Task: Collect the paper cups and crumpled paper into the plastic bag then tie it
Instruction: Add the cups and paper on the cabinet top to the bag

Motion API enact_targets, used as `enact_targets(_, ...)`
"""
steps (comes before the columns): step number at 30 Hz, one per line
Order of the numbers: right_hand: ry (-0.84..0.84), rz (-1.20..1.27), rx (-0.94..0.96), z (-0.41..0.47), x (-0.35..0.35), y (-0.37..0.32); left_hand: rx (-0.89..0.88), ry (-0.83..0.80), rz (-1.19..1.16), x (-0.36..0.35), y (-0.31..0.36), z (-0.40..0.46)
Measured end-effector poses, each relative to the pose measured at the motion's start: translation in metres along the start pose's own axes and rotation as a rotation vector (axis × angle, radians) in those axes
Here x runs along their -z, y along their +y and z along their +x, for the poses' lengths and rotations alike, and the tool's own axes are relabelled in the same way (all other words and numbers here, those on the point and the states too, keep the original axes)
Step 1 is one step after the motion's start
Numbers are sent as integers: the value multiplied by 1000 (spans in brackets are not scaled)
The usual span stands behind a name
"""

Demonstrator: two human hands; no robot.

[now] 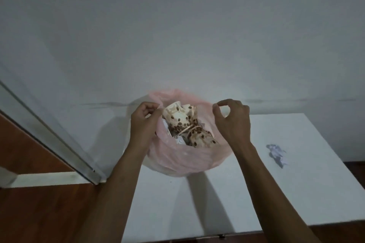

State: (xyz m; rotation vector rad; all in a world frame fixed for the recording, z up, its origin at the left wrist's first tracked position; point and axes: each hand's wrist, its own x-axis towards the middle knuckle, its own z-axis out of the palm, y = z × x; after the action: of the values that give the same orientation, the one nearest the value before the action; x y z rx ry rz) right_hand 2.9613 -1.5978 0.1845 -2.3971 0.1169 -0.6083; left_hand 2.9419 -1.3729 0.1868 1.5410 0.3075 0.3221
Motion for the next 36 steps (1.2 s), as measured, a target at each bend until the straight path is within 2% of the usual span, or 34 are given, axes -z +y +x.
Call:
enact_targets(3,90,-42,-158,1,12,43,22,-85,-16,-19,-5,-1)
enact_targets(5,82,-91,-321,-1,20,76,25,-138,-17,-32,-6,-4)
enact_targets(8,-37,-231,-555,-11,31,126,27,-193,-26,-48,-8,-7)
enact_targets(12,-185,-315,-705,-38,32,182,48,-217,-37,-60,-11,-12)
enact_targets(16,-151,-313,-598,-59,24,197,63,-203,-55,-61,-12,-15)
enact_targets(20,-101,-106,-538,-52,22,188,70,-159,-58,-54,-10,-13)
enact_targets(24,121,104,-449,-24,39,137,35,-87,-24,-39,-5,-10)
enact_targets(26,162,184,-392,-8,50,102,50,-43,-25,-31,-4,-8)
enact_targets(29,74,296,-311,9,53,58,50,2,-20,-20,-2,-8)
enact_targets(32,-113,394,-196,13,42,24,43,39,-22,-11,-1,-11)
enact_targets(36,-386,396,-88,12,22,-11,29,57,0,-6,0,-16)
